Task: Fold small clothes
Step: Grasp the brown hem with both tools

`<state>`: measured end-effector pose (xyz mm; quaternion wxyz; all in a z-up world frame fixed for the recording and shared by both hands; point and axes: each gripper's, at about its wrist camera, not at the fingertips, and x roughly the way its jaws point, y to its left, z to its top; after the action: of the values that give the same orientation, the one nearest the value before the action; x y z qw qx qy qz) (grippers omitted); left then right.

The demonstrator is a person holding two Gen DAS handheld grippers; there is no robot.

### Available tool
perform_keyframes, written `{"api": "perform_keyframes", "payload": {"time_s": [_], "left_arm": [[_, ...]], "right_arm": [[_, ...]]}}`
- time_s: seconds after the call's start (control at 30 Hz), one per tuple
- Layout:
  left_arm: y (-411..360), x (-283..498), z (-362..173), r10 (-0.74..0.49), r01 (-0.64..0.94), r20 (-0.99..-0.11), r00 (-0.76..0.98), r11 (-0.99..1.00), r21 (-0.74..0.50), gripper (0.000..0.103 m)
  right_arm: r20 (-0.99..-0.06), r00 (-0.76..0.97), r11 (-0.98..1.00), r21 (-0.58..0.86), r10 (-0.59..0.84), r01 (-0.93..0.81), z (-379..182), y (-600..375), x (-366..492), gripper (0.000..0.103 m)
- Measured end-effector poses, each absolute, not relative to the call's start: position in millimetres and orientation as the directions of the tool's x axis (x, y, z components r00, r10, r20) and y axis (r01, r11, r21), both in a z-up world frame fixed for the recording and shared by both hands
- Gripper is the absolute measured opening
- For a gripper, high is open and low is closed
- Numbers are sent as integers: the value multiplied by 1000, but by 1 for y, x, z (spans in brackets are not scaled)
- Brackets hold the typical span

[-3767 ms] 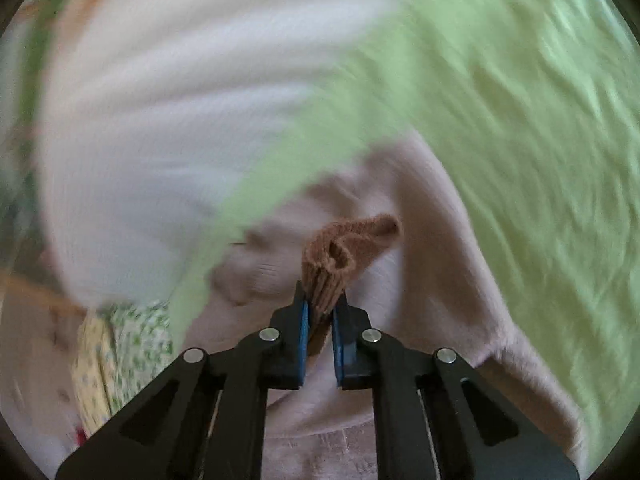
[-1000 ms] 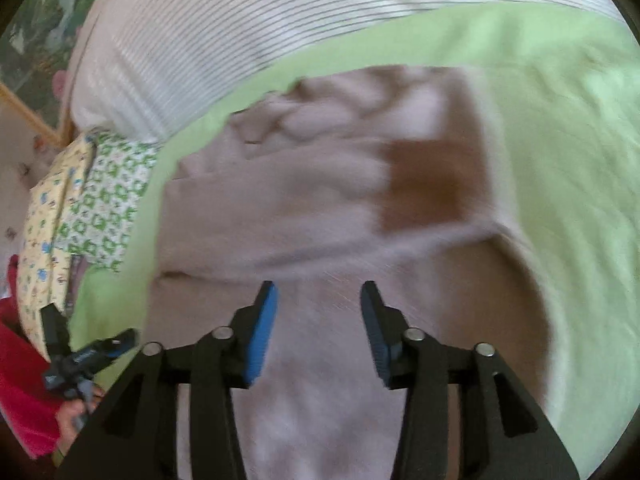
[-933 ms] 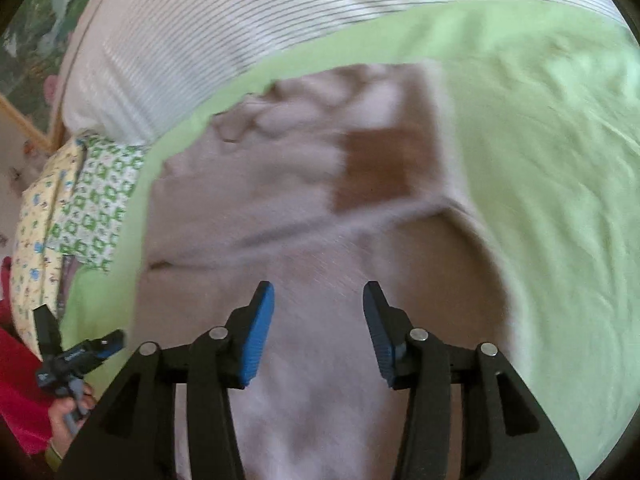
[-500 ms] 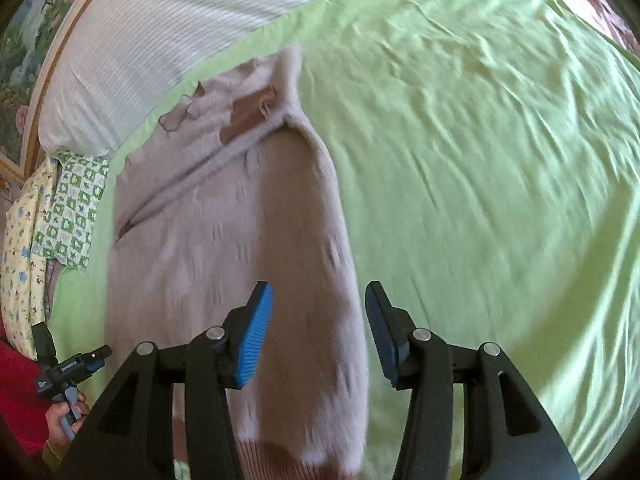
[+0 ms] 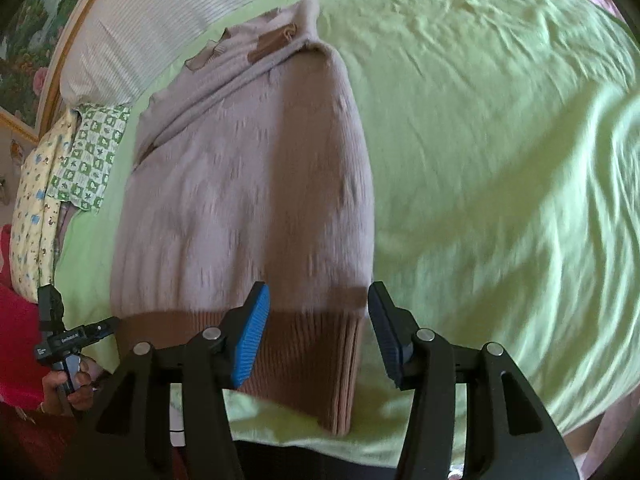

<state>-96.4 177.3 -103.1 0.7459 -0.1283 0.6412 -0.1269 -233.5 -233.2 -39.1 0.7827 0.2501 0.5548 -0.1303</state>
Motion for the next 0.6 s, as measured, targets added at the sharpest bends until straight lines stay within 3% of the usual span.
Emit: {"api": "perform_keyframes", "payload": {"time_s": [0.33,0.4,0.47,0.5,0.57,0.6], "left_arm": [[156,-100,-109,-382,47,-913,141,924,-379,72],[157,-100,-108,-380,60,-913,149,925,-375,61],[159,-100,-109,-362,56,-918,160,932,-358,42],[162,-100,-109,-360,52,-918,165,933,-356,38],[167,-99,-110,-377,37,-910,172,926,-377,20],[169,-99,-111,-393,34,-903,171,919,-394,14]], "right_arm": [[-918,378,803,315,121,507,-54,-229,-248,53],[-912,386,792,336,138,510,-56,-229,-247,53],[-907,387,782,361,167,508,-59,-228,-249,53],[-906,385,777,369,177,510,-60,-227,-250,51],[-911,370,773,364,181,519,-64,-225,-252,36],[-918,356,775,353,177,525,-66,-223,-251,17]]}}
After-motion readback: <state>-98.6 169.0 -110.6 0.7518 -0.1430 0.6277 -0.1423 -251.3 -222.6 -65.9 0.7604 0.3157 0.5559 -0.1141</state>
